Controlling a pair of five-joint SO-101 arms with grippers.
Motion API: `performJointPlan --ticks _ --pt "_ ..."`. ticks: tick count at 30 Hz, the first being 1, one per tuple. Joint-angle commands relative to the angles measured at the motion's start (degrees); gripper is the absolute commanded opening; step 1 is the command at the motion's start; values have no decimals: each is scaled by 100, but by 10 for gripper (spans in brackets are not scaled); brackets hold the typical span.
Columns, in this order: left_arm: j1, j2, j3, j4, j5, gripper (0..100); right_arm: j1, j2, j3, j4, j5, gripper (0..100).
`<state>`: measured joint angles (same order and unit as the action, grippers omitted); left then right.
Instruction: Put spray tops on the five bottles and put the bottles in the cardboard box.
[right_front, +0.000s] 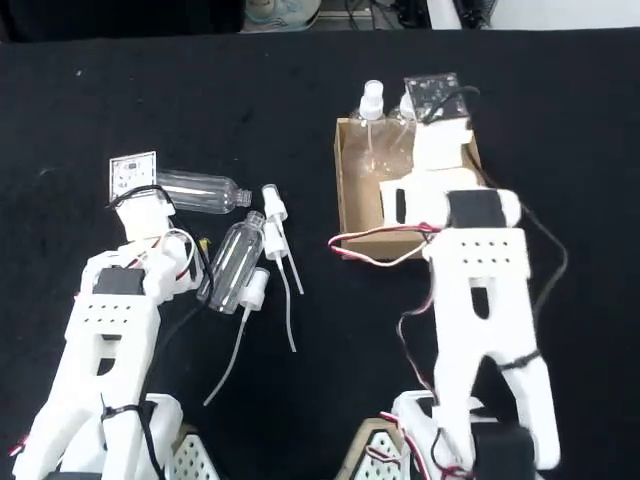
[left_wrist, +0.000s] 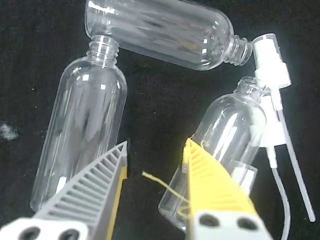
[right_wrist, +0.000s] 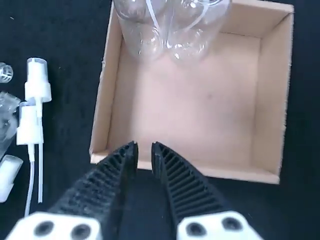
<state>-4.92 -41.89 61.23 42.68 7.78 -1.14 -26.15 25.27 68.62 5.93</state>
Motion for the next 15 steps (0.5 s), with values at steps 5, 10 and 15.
performJointPlan --ticks 5,10,15 --pt "-963 0 -1288 1116 -18 179 -1204 -145 -444 659 -484 112" --pt "-1727 53 -1798 1433 -536 177 -2400 242 -462 501 -1327 212" --pt "-2712 62 -2202 1749 -624 180 -3349 673 -435 -220 -2418 211"
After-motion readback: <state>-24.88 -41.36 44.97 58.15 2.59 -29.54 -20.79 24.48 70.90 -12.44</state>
